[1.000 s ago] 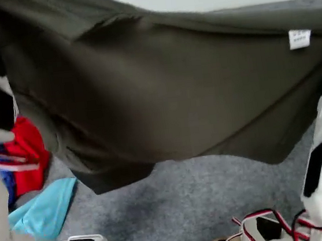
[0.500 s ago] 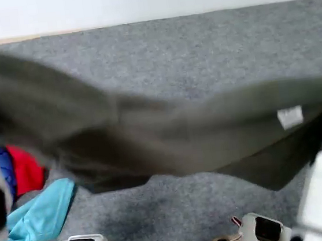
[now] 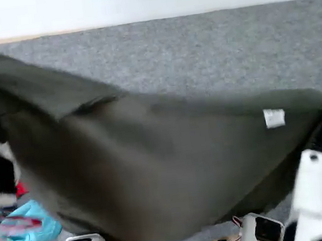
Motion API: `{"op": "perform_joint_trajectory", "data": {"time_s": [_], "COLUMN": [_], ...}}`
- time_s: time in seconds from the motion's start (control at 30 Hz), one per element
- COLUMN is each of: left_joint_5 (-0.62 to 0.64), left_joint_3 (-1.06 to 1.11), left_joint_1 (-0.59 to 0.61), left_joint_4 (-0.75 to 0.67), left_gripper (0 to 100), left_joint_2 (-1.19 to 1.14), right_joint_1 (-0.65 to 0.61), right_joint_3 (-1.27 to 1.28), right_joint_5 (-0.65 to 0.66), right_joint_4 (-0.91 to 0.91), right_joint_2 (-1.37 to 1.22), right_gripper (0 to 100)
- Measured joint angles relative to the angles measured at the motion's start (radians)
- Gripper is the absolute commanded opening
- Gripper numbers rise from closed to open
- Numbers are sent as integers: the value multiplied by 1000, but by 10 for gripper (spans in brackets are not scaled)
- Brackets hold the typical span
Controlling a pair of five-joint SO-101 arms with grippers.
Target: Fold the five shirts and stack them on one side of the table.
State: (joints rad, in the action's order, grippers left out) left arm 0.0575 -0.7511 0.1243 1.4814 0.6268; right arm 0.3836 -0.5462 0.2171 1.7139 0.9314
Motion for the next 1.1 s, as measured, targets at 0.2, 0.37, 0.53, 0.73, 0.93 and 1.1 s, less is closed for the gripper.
{"op": "perform_joint_trajectory", "data": {"time_s": [0.2,0.37,0.53,0.73,0.93,1.1], "left_joint_5": [0,0,0,0,0,0], "left_joint_3": [276,497,703,977,1269,1378], "left_joint_1": [0,-2,-3,-5,-26,-44], "left_joint_4": [0,-58,-210,-502,-868,-1060], "left_gripper": [2,2,2,2,2,2], "left_joint_2": [-2,-12,-12,-12,-14,-55], "right_joint_1": [0,-2,-2,-3,-49,-104], "right_joint_3": [276,474,657,898,1117,1226], "right_joint_5": [2,2,2,2,2,0], "right_joint_4": [0,-83,-258,-529,-783,-954], "right_joint_2": [-2,-3,-3,-20,-28,-31], "right_gripper": [9,9,9,9,9,8]}}
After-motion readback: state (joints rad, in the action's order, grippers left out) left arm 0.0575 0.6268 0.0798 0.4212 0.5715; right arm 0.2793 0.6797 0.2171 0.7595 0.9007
